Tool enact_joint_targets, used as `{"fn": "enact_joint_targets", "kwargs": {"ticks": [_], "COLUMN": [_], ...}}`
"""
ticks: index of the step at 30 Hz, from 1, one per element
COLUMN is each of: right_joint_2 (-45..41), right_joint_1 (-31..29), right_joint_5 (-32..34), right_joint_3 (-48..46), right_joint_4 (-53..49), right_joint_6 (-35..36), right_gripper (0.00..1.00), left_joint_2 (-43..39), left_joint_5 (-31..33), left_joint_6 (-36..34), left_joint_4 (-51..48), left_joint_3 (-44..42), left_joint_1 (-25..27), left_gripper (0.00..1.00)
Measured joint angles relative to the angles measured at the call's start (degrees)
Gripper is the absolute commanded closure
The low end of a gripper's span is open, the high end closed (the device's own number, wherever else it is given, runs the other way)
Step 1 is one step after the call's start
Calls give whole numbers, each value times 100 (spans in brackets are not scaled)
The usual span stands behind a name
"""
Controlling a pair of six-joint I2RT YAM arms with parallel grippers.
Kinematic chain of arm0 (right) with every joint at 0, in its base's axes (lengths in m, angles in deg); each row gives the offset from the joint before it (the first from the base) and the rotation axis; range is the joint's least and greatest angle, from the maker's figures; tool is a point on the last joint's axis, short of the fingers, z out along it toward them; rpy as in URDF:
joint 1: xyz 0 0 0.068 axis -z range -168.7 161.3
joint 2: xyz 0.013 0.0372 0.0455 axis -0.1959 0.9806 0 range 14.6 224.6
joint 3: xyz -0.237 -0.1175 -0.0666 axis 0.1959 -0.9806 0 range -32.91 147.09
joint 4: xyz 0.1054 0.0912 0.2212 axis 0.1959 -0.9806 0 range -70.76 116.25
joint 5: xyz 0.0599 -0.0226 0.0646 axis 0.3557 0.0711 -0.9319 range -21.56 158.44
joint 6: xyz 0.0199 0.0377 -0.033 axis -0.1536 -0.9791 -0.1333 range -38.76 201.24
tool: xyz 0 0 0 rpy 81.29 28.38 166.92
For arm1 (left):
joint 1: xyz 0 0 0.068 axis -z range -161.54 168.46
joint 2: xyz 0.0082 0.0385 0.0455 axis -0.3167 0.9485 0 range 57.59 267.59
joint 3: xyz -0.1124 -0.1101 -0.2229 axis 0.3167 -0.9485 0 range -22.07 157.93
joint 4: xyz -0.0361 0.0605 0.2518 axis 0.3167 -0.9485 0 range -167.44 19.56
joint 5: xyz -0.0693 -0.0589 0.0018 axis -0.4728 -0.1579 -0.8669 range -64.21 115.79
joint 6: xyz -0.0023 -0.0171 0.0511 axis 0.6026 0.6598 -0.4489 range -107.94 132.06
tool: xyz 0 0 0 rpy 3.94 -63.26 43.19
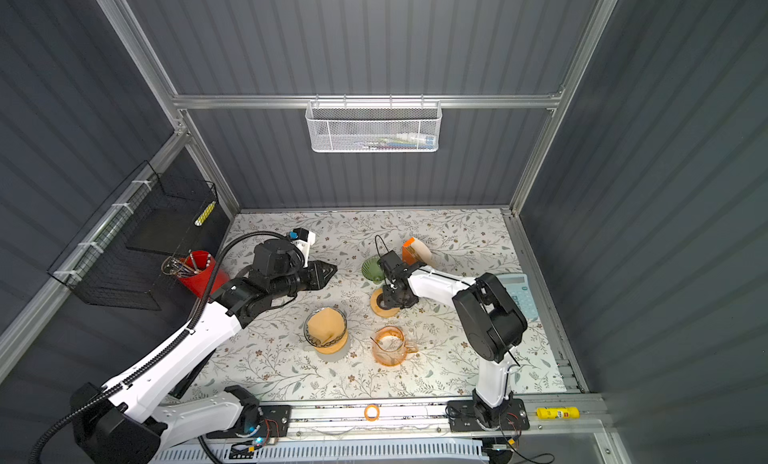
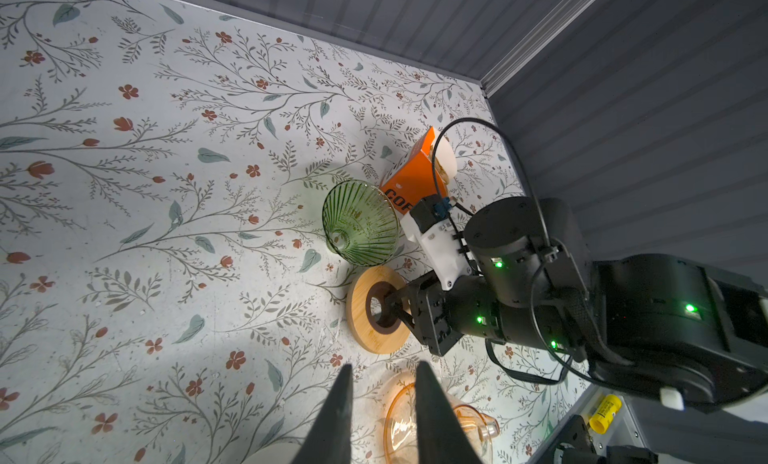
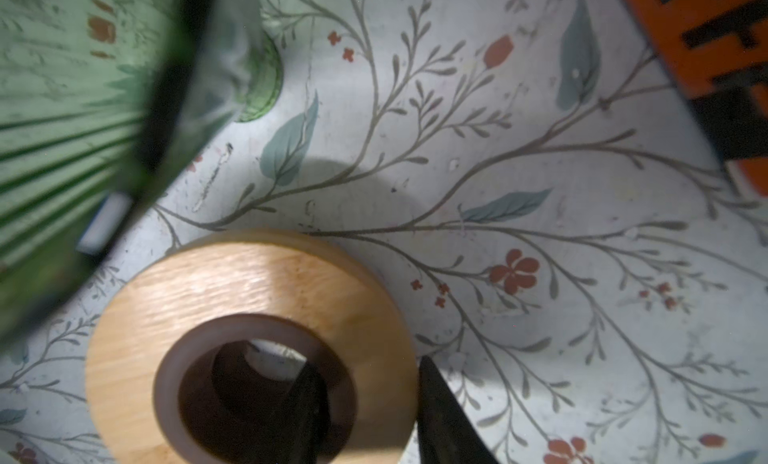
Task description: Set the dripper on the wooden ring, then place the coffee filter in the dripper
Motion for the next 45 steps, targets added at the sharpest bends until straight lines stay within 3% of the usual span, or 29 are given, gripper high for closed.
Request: {"fn": "enact_joint_targets", "kwargs": {"ticks": [14,38,45], "right_joint_2": [-321,-2793,-3403], "right_joint_1": [0,-13,-284], "right_joint_5": [2,-205,-190], "right_joint_3": [-70,-732,-852], "right_joint_4": [-105,-1012,-1591], "right_joint_6": [2,-160,-264], "right_gripper": [80,80,80], "left_joint_2": [0,0,0], "left_joint_5": [52,50,55], "left_joint_6": [2,2,2], "left_joint_4": [0,-81,-79], "left_joint_3": [0,-2,-2], "left_joint_1": [0,0,0], "left_gripper": [73,73,73]}}
